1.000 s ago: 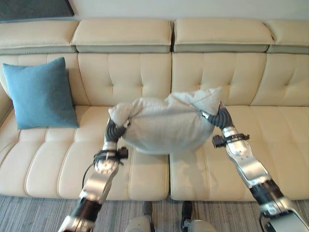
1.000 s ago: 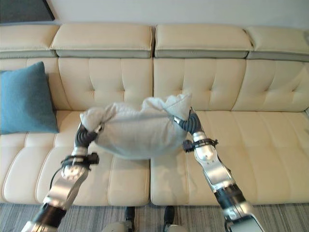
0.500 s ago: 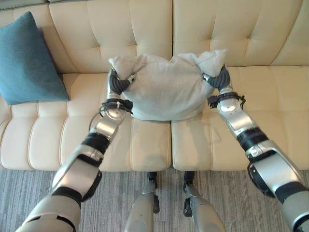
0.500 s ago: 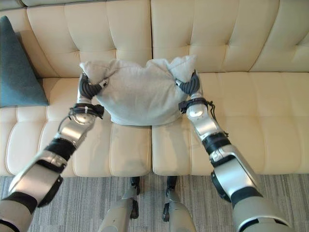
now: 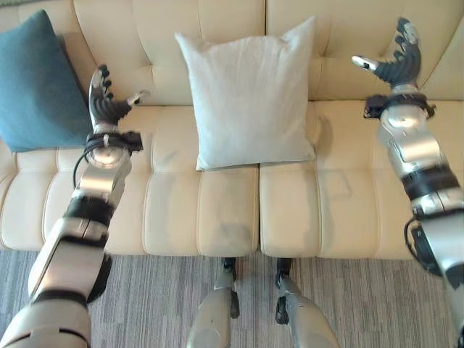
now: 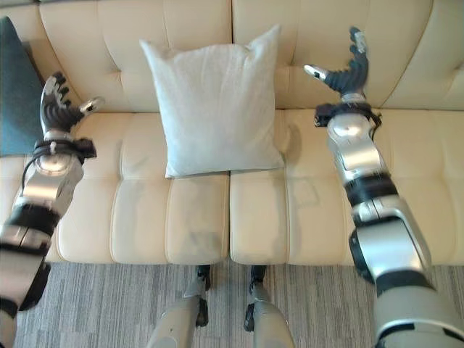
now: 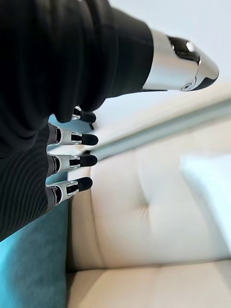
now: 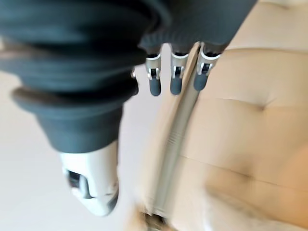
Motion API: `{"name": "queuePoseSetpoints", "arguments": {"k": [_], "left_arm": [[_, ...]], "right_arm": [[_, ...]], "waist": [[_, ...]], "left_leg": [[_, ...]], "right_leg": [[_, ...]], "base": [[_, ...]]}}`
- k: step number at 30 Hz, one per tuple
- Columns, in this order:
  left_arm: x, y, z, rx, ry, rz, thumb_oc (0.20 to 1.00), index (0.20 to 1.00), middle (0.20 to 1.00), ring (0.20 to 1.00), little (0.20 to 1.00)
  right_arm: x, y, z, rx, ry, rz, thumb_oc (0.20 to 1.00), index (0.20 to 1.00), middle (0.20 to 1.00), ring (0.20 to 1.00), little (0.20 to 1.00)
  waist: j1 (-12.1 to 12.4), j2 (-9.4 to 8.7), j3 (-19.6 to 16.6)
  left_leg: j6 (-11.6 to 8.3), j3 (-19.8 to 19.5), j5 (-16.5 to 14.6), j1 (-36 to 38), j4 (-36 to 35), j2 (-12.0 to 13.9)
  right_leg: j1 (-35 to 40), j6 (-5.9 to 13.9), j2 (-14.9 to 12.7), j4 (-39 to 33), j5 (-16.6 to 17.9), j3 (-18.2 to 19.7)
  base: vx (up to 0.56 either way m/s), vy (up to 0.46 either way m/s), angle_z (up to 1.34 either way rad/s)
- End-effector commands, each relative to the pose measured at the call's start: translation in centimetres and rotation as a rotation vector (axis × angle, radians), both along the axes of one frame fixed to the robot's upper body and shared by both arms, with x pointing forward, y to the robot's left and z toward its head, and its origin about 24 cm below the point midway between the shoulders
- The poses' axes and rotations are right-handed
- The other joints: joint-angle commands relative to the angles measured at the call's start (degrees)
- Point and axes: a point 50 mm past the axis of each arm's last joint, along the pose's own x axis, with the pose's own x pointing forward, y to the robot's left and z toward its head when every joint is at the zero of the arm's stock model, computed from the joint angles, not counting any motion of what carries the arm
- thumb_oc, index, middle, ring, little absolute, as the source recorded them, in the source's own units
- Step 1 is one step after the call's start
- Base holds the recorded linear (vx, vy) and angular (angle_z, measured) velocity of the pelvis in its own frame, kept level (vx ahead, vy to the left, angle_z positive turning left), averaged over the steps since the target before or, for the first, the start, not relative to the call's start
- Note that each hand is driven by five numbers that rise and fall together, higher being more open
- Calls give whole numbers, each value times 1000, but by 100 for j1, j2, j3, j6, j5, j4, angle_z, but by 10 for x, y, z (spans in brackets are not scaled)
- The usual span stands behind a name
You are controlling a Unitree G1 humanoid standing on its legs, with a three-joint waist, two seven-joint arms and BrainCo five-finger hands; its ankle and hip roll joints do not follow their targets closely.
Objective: Pick up all the scattered cushions and arrange them neatly on the sofa.
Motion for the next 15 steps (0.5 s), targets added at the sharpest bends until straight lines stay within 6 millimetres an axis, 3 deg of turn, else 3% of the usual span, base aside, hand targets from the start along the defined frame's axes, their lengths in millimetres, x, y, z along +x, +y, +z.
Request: {"name": "queuePoseSetpoints", "arguments": {"k": [1,4,5,6,10,11,12,15], "left_arm": [[-23,14,-34,40,86,11,1000,1000,1000,1000,1000],[-54,10,-83,32,230,-35,1000,1000,1000,1000,1000],[-78,14,-110,24,331,-30,1000,1000,1000,1000,1000],[-79,14,-111,24,336,-30,1000,1000,1000,1000,1000],[-137,15,-178,-65,603,-1,1000,1000,1000,1000,1000],[-162,10,-205,-111,722,4,1000,1000,1000,1000,1000],[-162,10,-205,-111,723,4,1000,1000,1000,1000,1000],[-189,1,-235,-163,873,-8,1000,1000,1000,1000,1000]], "right_arm": [[-24,-11,-44,-12,50,53,1000,1000,1000,1000,1000],[-56,-23,-99,-37,208,83,1000,1000,1000,1000,1000],[-79,-32,-135,-33,332,79,1000,1000,1000,1000,1000],[-80,-32,-136,-33,336,80,1000,1000,1000,1000,1000],[-133,-43,-214,-22,659,51,1000,1000,1000,1000,1000],[-155,-42,-246,-18,806,38,1000,1000,1000,1000,1000],[-155,-42,-246,-18,807,38,1000,1000,1000,1000,1000],[-181,-36,-283,11,975,39,1000,1000,1000,1000,1000]], "waist": [[-24,-239,-668],[-107,-270,-772],[-144,-294,-851],[-145,-296,-861],[-220,-339,-1028],[-240,-353,-1113],[-237,-354,-1113],[-266,-390,-1216]], "left_leg": [[-349,134,-639,296,-41,-79],[-316,182,-728,503,-41,-102],[-298,206,-783,642,-41,-119],[-298,205,-787,657,-41,-121],[-239,241,-927,993,-41,-158],[-199,264,-963,1110,-41,-170],[-198,269,-967,1120,-41,-170],[-137,369,-1036,1355,-41,-193]], "right_leg": [[-45,462,-298,644,-958,294],[216,501,-338,521,-929,265],[385,529,-367,454,-906,238],[406,531,-368,441,-904,236],[746,607,-422,386,-892,234],[809,628,-438,404,-867,279],[817,629,-438,403,-868,285],[955,658,-457,434,-848,380]], "base": [[112,60,4],[101,59,-2],[70,55,-6],[70,56,-8],[43,60,-11],[6,75,-11],[-32,93,-12],[-13,84,-17]]}}
